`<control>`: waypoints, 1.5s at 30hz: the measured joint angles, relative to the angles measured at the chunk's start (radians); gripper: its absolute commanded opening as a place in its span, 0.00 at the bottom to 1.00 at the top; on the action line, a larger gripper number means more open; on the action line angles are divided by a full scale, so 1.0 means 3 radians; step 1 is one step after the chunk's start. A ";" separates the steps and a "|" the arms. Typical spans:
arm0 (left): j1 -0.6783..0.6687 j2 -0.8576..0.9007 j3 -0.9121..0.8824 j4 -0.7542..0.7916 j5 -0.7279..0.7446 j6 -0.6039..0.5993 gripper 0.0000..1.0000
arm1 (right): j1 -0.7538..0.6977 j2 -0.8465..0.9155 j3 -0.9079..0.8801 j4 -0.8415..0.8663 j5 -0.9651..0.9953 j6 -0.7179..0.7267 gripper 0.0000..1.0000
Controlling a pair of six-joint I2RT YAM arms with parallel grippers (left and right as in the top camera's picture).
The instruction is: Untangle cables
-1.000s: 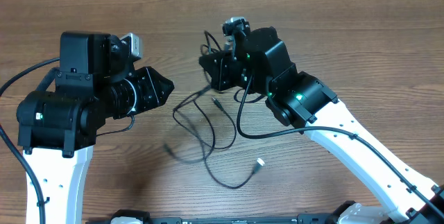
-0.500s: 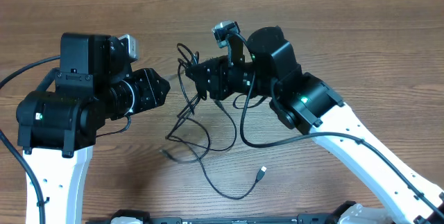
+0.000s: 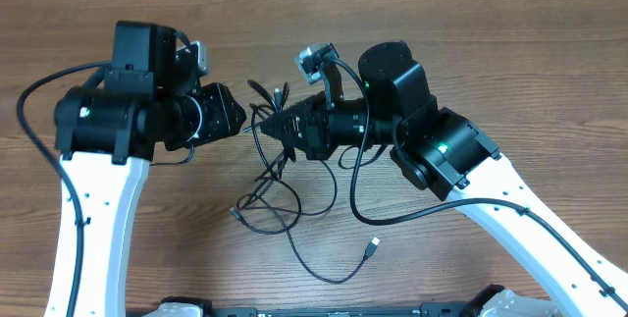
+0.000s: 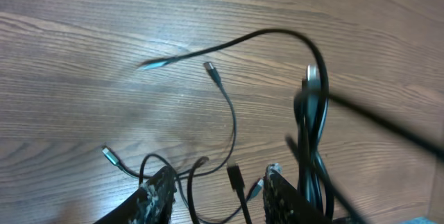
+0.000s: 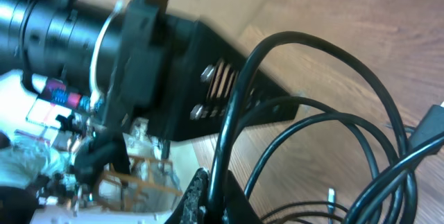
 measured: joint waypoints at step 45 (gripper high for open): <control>0.0000 0.0130 0.0005 -0.0174 0.0552 -0.0214 0.61 | 0.0001 -0.0098 0.0001 -0.0357 0.0444 -0.2534 0.04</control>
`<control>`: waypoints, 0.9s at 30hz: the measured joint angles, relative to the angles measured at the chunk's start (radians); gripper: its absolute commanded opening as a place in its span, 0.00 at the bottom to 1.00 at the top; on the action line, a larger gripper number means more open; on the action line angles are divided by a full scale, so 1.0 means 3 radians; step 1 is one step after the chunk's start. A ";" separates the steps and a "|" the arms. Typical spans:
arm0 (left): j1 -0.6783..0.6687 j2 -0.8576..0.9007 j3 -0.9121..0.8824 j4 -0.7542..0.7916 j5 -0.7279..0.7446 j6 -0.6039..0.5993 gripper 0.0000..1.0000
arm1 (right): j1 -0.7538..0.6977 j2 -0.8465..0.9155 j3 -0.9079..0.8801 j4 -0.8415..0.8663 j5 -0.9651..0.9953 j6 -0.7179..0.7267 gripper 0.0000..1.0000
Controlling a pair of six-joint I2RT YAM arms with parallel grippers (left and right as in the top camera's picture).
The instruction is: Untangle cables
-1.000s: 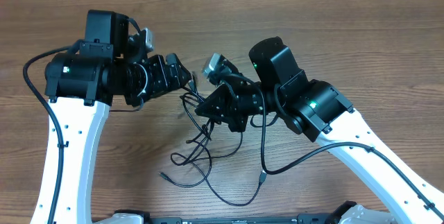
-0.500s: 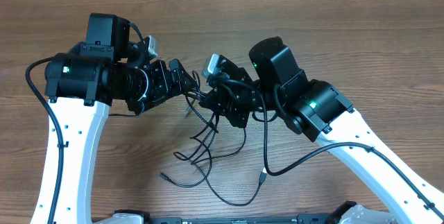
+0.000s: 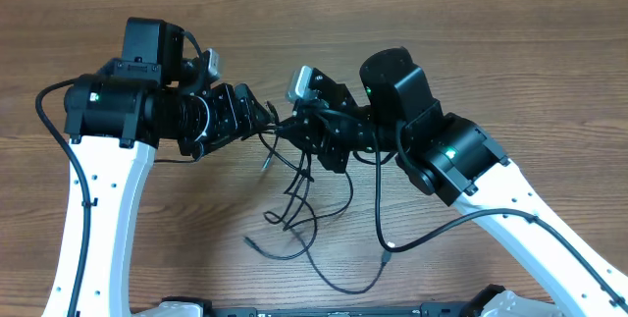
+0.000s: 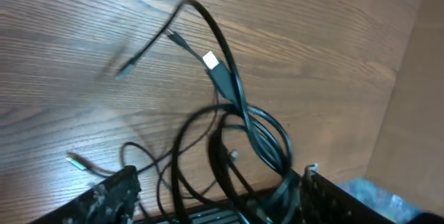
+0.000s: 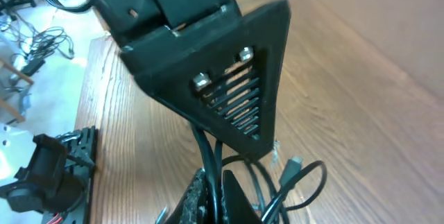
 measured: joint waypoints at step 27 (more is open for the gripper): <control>0.0013 0.0472 0.0004 0.0083 0.1160 0.0024 0.04 | 0.0000 -0.0183 0.0000 0.0088 0.0473 0.0003 0.04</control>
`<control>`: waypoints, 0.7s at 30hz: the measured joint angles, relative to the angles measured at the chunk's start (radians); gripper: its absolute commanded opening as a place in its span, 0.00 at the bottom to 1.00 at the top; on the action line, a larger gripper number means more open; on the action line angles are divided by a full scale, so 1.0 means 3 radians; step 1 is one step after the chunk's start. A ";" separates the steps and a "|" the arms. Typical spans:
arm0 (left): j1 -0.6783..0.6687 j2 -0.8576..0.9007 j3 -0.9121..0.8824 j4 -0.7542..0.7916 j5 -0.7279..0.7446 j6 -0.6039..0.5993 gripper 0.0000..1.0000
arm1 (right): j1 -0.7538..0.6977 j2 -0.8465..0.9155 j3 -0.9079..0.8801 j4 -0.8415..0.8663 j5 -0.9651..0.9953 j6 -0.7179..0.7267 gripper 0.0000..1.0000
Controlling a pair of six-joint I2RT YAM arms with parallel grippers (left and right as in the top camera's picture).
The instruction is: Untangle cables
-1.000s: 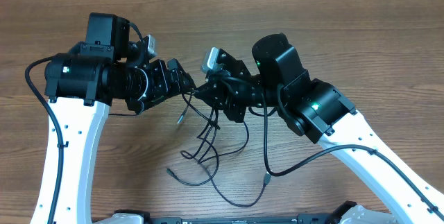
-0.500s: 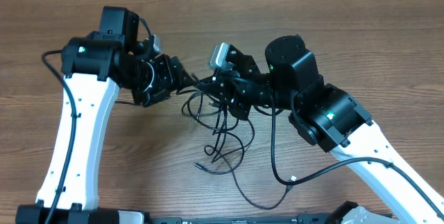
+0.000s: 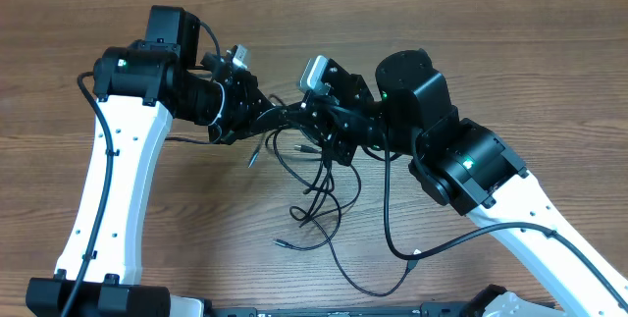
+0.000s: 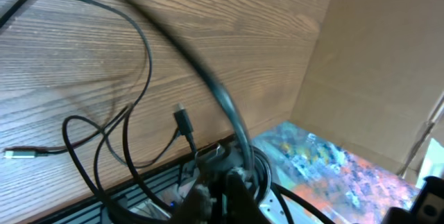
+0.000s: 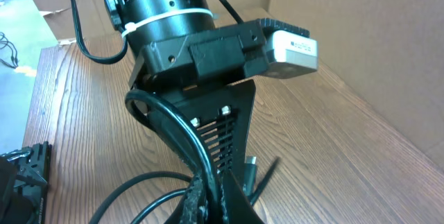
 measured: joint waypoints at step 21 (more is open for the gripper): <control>0.0689 0.0001 0.0000 -0.0027 0.0187 -0.0010 0.04 | 0.0004 -0.0003 0.0000 -0.0679 0.0285 -0.0006 0.04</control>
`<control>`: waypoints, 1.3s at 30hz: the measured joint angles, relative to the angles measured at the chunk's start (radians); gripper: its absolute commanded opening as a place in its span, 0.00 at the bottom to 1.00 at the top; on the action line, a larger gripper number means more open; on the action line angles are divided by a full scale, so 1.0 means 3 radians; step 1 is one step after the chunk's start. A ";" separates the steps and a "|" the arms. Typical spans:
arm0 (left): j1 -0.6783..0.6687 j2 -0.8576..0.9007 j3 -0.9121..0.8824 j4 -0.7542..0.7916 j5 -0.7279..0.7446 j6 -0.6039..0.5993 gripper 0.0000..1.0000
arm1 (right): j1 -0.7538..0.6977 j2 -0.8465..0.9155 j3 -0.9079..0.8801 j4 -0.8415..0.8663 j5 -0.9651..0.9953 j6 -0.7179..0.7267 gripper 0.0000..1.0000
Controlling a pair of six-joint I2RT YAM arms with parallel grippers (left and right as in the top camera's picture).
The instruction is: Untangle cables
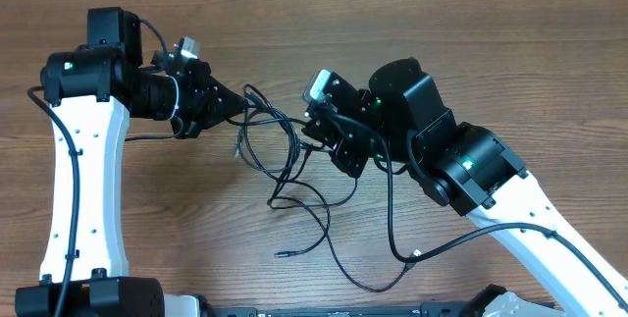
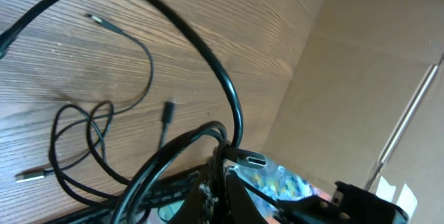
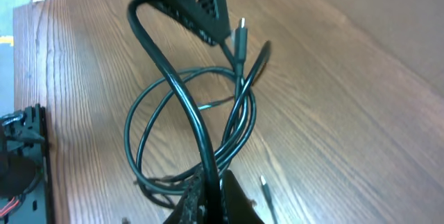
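Observation:
Several thin black cables (image 1: 286, 165) lie looped together on the wooden table between my two arms. My left gripper (image 1: 234, 104) is at the tangle's upper left, shut on one black cable (image 2: 232, 106) that arches up from the jaws (image 2: 220, 182). My right gripper (image 1: 309, 132) is at the tangle's right, shut on another black cable (image 3: 182, 96) that rises from its jaws (image 3: 209, 182) into a loop. Two plug ends (image 3: 241, 33) hang beside the left gripper in the right wrist view.
Loose cable ends trail toward the front of the table, one plug (image 1: 280, 254) at lower centre and another (image 1: 413, 255) at lower right. A cardboard wall (image 2: 361, 64) runs along the table's far edge. Bare wood (image 1: 530, 52) shows at the right.
My left gripper has moved left, away from the right gripper, still holding its cable. The gap between the two grippers has widened and the loops are drawn out between them.
At first both grippers were at the tangle in the table's middle, the right shut on a cable and the left open over the cables. The left then stood open around several strands. Later it was shut on one, close to the right gripper. Now the two are apart.

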 measured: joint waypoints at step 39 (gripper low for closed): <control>-0.0005 0.0000 0.0003 0.0446 0.1404 0.1358 0.04 | -0.0001 0.0000 0.0000 -0.0362 0.0065 0.0290 1.00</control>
